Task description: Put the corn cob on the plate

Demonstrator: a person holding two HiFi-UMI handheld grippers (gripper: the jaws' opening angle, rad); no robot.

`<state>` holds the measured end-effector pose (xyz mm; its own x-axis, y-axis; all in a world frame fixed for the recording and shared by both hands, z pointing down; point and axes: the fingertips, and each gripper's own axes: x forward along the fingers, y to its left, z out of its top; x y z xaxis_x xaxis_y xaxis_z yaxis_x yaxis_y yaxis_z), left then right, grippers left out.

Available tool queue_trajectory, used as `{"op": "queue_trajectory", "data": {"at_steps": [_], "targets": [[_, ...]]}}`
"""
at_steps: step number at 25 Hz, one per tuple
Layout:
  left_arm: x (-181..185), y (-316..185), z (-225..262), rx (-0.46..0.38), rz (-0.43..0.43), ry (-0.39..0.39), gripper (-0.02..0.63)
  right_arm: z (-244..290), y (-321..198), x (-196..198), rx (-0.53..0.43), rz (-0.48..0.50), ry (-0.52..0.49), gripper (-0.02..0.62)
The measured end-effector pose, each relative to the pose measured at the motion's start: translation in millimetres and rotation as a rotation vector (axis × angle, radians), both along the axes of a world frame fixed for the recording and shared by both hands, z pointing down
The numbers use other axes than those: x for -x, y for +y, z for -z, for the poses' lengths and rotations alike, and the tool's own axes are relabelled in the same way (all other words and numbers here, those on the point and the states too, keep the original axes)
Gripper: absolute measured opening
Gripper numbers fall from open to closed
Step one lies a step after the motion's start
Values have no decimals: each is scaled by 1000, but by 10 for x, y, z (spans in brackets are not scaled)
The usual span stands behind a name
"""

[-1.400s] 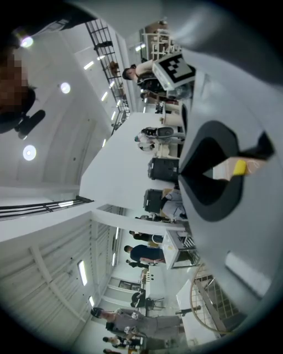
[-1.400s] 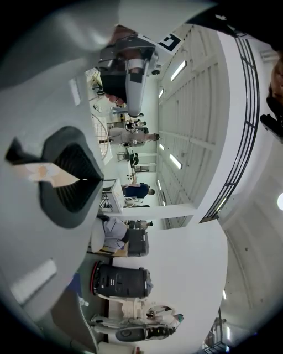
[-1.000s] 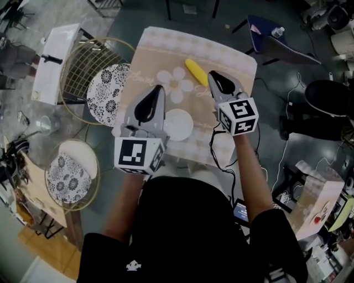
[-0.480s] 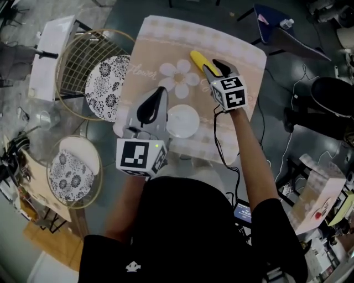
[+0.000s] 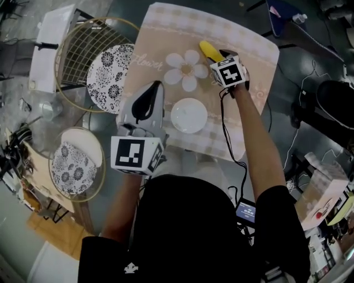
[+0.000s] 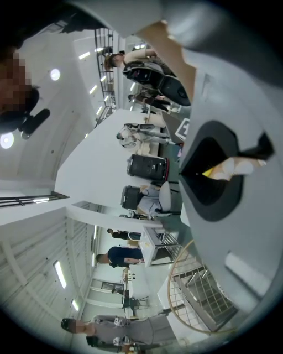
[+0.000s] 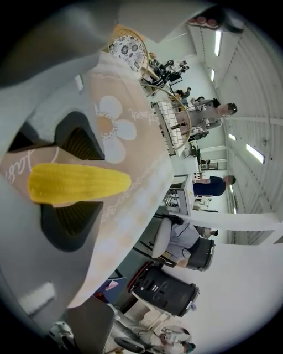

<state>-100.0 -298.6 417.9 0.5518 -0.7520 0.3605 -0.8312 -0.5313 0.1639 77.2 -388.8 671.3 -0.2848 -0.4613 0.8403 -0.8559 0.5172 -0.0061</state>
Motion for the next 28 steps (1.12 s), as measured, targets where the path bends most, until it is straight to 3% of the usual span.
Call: {"op": "queue_trajectory", "data": {"at_steps": [6,15,22,28], "targets": [[15,16,-90,15,-6,-19,8,-187,-97,-51,21,12,69,249],[66,16,-133,25,7,-19,8,-373,-118,-31,69,0,88,255],[82,41,-79,13,51,-57,8,-465,-97,-65,133,-10,46,262],[123,29,-122,1,54,-47,8,-454,-91,-67,113,-6,35,256]]}}
